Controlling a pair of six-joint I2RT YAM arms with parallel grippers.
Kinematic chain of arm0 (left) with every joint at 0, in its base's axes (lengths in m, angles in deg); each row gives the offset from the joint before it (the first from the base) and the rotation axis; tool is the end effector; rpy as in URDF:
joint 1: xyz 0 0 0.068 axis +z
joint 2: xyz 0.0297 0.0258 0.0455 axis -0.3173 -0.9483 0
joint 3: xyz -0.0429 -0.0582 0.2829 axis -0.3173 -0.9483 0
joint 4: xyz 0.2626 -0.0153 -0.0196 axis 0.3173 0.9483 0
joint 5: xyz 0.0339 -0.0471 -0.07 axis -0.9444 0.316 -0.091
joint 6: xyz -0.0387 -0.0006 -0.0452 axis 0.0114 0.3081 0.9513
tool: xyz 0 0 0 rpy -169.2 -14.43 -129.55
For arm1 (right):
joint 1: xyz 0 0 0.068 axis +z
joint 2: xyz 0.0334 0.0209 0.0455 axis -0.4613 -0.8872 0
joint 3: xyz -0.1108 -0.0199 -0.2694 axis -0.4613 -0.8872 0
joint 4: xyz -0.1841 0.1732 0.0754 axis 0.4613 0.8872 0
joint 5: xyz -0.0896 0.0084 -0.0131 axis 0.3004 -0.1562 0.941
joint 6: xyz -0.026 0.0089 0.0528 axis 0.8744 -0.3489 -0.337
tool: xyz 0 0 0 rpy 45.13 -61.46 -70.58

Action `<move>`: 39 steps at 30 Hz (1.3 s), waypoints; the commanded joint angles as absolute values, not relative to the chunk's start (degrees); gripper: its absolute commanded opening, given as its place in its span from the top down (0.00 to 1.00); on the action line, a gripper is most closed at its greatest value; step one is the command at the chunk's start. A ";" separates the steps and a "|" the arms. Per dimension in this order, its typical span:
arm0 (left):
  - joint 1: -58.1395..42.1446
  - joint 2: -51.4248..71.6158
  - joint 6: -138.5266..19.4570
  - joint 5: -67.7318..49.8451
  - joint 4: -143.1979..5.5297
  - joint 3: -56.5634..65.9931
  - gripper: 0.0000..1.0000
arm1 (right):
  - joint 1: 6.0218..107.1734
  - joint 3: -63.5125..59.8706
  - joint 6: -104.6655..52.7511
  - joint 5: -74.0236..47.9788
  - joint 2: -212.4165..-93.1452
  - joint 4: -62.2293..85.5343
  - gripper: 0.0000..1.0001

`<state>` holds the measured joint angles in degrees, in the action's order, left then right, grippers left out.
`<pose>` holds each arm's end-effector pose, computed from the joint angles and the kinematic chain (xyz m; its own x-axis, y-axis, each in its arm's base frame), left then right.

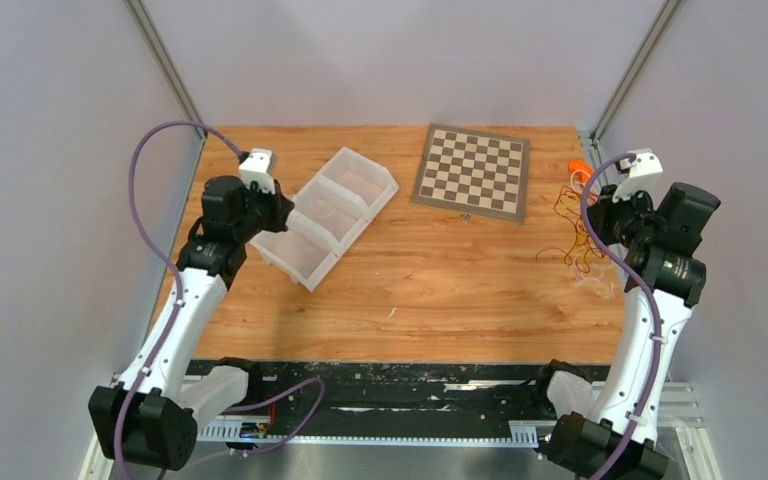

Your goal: Untangle the cables

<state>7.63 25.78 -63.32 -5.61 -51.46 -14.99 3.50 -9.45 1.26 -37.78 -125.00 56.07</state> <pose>0.2319 -0.0534 0.3422 -0.4225 -0.0541 -0.9047 0.3127 0.9282 -0.2015 0.1652 -0.0478 0.4060 -0.4045 -0.1423 -0.9034 -0.2353 0.9708 -0.0476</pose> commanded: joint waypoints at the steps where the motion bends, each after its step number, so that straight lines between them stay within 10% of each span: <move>1: 15.47 29.76 -68.16 2.61 -49.79 -12.56 1.00 | -0.30 -8.44 7.52 -41.83 -126.89 58.53 1.00; 17: 16.57 25.87 -76.84 26.59 -33.14 7.57 1.00 | 3.20 -8.97 5.98 -63.41 -131.93 62.30 1.00; 39: 16.94 20.61 -85.08 22.80 -28.19 3.40 1.00 | 4.83 -10.10 7.80 -63.99 -134.41 62.29 1.00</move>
<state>16.72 22.39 -86.49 19.92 -26.68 -1.68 4.23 -10.39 6.44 -62.11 -133.48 63.02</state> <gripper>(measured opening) 0.007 0.026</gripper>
